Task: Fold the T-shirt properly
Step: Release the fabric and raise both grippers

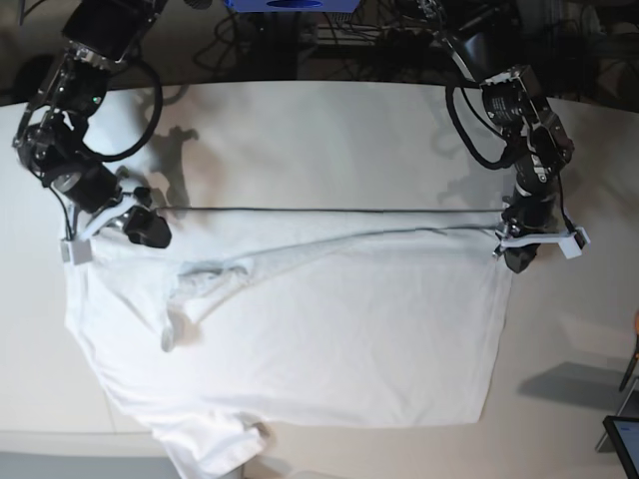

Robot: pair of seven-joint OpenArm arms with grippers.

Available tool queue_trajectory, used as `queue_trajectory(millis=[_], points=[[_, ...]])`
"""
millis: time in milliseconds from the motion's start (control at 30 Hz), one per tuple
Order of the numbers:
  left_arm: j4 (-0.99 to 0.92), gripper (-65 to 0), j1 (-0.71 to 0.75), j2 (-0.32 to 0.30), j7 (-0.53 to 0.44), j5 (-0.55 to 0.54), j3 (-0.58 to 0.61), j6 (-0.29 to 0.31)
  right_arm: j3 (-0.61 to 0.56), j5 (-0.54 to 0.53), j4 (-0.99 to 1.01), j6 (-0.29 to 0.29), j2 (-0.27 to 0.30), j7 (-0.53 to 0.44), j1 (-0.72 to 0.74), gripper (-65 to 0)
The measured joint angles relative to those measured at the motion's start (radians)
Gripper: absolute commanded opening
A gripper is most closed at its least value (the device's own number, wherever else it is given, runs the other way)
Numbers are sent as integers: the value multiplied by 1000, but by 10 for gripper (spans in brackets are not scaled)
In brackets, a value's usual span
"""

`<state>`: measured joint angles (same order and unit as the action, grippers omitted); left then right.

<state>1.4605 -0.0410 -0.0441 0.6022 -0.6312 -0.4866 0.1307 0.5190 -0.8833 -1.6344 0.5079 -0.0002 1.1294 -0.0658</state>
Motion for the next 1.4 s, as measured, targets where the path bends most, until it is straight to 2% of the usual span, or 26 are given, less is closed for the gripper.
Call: queue_trajectory(millis=[67, 133, 300, 467, 700, 800, 867, 967, 1067, 1167, 1267, 1333, 1400], points=[[-7, -422, -6, 0, 0, 2, -3, 0, -1, -1, 0, 0, 0, 3, -14, -453], [-31, -420, -22, -1, -6, 2, -5, 0, -32, 8, -7, -3, 7, 6, -24, -453], [-147, -420, -91, 7, -5, -1, -68, 1, -235, 0, -108, 0, 53, 0, -60, -453], [-225, -420, -146, 3, -11, 3, -116, -3, -353, -5, -166, 0, 53, 6, -73, -453], [-178, -420, -158, 15, -3, 5, -113, -3, -411, -5, -130, -2, 51, 6, -66, -453], [-144, -420, -157, 19, -3, 4, -115, 0, -413, -2, -84, -56, 57, -48, -50, -453], [-105, -428, -129, 19, -2, 2, -113, 1, -414, 1, -69, -63, 65, -78, -48, -453], [-48, -464, -60, -13, 2, 1, -116, 0, -420, 0, -56, -63, 85, -84, -48, -453], [5, -499, 2, -42, -1, 6, -145, -2, -412, 7, -56, -64, 109, -132, -39, -453], [97, -499, 58, -45, 2, 5, -183, -2, -412, 129, -63, -64, 150, -214, -39, -453], [238, -501, 149, -53, -7, 16, -120, 4, -406, 307, -63, -68, 150, -278, -48, -453], [320, -499, 191, -54, -13, 15, -51, 101, -408, 441, -62, -61, 140, -328, -63, -453], [355, -489, 205, -53, -86, 10, 8, 191, -408, 582, -62, -65, 115, -388, -77, -450]])
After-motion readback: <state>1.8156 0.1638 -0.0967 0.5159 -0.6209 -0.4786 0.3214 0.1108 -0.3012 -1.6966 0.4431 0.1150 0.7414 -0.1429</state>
